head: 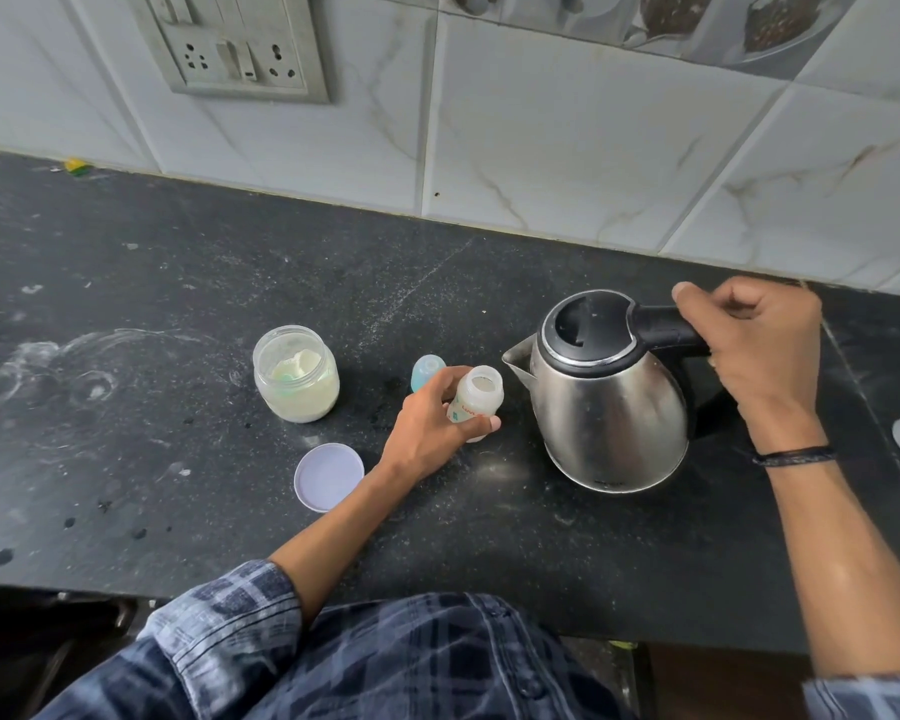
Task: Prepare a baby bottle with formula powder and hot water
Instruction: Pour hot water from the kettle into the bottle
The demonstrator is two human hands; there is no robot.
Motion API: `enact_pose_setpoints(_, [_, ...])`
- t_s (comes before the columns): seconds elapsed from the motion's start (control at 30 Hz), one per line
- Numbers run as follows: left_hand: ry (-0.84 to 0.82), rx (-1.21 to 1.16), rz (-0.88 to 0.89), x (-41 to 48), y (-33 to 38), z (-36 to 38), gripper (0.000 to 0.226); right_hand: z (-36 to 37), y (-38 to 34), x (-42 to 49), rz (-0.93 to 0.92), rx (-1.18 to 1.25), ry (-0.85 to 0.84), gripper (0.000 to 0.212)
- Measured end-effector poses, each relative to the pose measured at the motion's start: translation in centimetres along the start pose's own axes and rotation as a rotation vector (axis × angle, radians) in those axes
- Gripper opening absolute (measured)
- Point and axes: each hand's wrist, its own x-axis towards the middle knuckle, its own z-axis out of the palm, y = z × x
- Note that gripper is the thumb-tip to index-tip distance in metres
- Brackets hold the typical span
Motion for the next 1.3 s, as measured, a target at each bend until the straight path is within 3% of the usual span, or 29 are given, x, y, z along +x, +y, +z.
enact_pose_setpoints(0.3, [-0.009, 0.042, -0.024, -0.1, -0.6, 0.0, 0.062, 0.8, 1.8, -0.5, 0.180, 0.204, 0.143, 0.048])
enact_pose_setpoints(1.3, [-0.049, 0.078, 0.034, -1.1, -1.2, 0.2, 0.059, 2.2, 6.4, -4.9, 0.344, 0.433, 0.357, 0.049])
